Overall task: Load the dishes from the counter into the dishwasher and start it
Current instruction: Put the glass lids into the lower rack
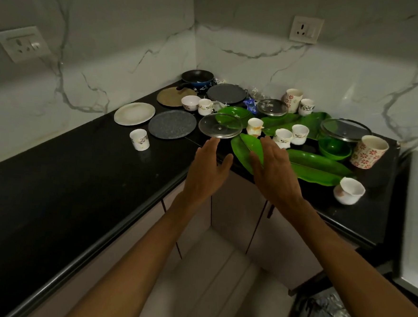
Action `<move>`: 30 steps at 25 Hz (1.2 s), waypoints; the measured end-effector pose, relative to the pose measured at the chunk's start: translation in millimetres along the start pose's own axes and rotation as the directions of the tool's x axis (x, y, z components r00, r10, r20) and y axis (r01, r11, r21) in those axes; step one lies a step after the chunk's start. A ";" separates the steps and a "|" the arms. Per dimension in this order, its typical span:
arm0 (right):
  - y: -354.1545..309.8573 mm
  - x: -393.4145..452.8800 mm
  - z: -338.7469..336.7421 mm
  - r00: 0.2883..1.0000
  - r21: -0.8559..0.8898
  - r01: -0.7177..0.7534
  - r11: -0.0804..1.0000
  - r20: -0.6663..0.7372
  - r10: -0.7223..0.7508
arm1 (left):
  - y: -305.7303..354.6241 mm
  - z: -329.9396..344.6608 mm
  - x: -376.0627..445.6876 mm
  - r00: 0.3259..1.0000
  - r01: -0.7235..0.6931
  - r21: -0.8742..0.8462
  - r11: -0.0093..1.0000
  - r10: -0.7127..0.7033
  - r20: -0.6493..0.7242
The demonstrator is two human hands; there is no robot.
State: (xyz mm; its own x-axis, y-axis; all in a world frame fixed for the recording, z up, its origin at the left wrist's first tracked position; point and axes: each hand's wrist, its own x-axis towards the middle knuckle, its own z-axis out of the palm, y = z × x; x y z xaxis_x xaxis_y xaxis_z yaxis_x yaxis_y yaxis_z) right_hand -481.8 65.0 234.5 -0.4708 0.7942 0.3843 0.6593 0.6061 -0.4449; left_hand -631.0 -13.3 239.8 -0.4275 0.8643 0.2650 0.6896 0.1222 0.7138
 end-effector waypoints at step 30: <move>127.7 154.7 88.5 0.953 0.013 -0.302 0.953 -0.025 0.302 | -86.6 108.4 220.6 0.978 0.075 -0.222 0.972 -0.027 0.208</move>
State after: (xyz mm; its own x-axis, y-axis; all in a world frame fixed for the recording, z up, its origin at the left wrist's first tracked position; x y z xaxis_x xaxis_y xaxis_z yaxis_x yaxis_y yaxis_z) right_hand -522.4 269.1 165.6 -0.2348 0.9388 0.2520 0.7632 0.3386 -0.5503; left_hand -721.7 219.6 166.2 -0.3152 0.9433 0.1045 0.5089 0.0751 0.8575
